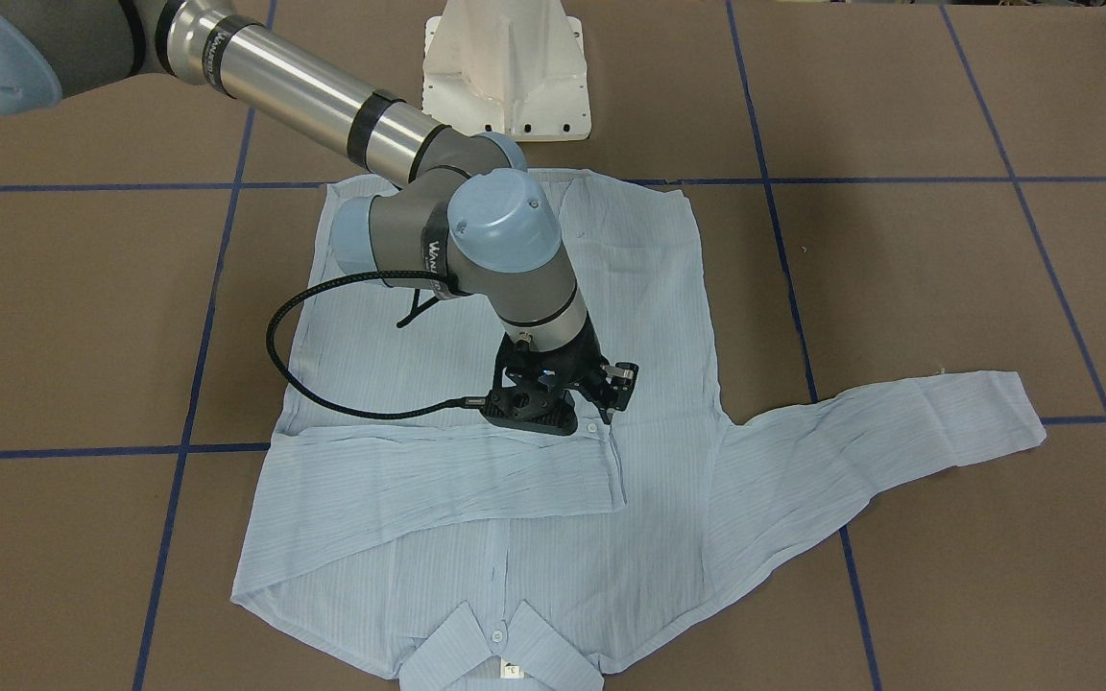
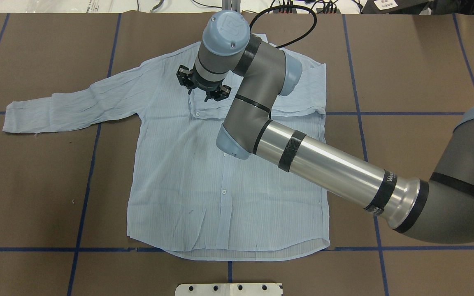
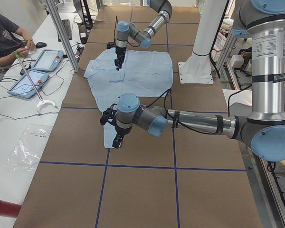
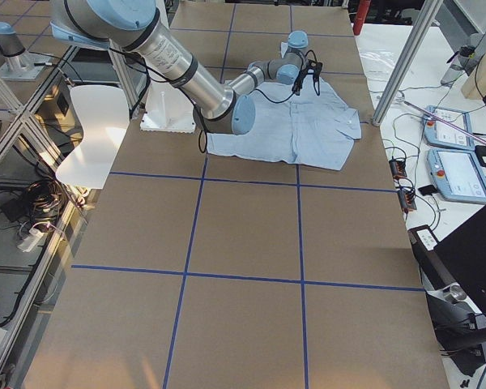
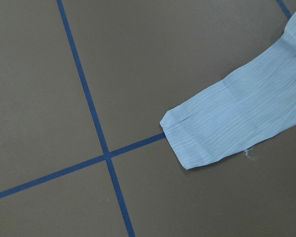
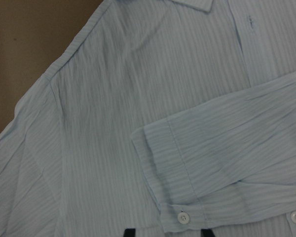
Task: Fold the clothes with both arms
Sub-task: 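Carry the sleeve across the shirt front toward the collar with the right gripper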
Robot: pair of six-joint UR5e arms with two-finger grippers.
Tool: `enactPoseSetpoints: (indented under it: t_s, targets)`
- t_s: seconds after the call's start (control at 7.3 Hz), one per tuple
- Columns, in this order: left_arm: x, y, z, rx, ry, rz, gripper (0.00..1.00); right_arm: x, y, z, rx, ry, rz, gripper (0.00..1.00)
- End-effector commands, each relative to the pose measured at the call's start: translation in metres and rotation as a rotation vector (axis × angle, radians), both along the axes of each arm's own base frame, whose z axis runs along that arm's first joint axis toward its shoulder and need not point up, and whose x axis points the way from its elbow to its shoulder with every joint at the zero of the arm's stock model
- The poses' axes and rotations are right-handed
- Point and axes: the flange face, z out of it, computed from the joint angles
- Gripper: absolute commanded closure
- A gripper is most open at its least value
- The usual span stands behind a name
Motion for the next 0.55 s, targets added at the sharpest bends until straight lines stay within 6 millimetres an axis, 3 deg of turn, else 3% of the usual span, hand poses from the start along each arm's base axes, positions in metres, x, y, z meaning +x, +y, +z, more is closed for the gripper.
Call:
enactPoseSetpoints:
  t_s: [0.0,0.14,0.27,0.41]
  targets:
    - [0.063,-0.033,0.019,-0.103,0.042,-0.03,0.02,0.025,-0.009,-0.008,-0.029,-0.032,0.041,0.01]
    - [0.077,-0.046,0.033,-0.141,0.065,-0.067,0.02,0.054,-0.021,0.025,-0.061,-0.023,0.043,0.01]
    - [0.099,-0.057,0.041,-0.164,0.081,-0.069,0.04,0.099,-0.028,0.073,-0.099,0.01,0.056,0.01]
    - [0.12,-0.058,0.05,-0.19,0.075,-0.044,0.07,0.136,-0.03,0.104,-0.102,0.016,0.087,0.01]
